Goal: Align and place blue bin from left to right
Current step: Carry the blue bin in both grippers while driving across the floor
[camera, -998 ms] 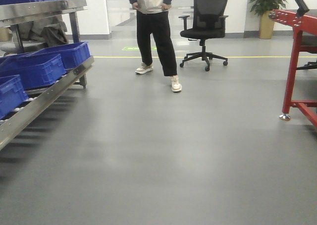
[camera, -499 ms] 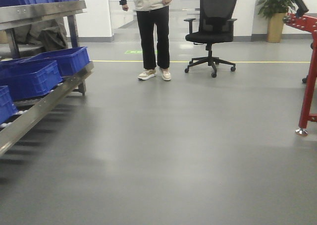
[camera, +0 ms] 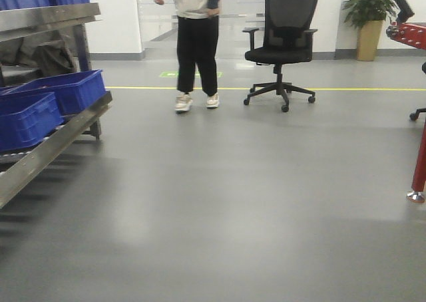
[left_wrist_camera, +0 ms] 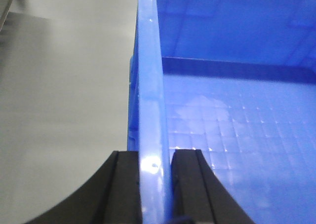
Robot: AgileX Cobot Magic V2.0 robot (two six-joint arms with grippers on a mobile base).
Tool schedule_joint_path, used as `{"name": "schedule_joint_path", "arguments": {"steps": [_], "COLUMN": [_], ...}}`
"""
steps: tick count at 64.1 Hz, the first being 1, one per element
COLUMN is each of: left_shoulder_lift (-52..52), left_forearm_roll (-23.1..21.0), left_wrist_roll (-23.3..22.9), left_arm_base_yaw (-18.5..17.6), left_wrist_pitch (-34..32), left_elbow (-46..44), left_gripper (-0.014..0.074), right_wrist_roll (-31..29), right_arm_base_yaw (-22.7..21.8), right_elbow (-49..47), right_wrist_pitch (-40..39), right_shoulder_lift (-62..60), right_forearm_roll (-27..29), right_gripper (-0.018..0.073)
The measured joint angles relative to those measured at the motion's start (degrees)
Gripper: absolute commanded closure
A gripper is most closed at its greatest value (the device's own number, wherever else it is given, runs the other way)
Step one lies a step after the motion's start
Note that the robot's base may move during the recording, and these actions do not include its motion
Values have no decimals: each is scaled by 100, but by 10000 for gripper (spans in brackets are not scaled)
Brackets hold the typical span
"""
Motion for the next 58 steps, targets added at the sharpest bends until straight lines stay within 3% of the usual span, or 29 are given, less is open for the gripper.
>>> {"name": "schedule_joint_path", "arguments": {"steps": [58], "left_shoulder_lift": [11], "left_forearm_roll": [14], "left_wrist_roll": [0], "left_arm_base_yaw": [-9], "left_wrist_pitch": [-12], "left_elbow": [0], "left_gripper": [613], "right_wrist_roll": [0], "right_arm_base_yaw": [0], "right_elbow": [0], "right_wrist_pitch": [0], "right_shoulder_lift": [0], "right_forearm_roll": [-11], "right_gripper": [628]}}
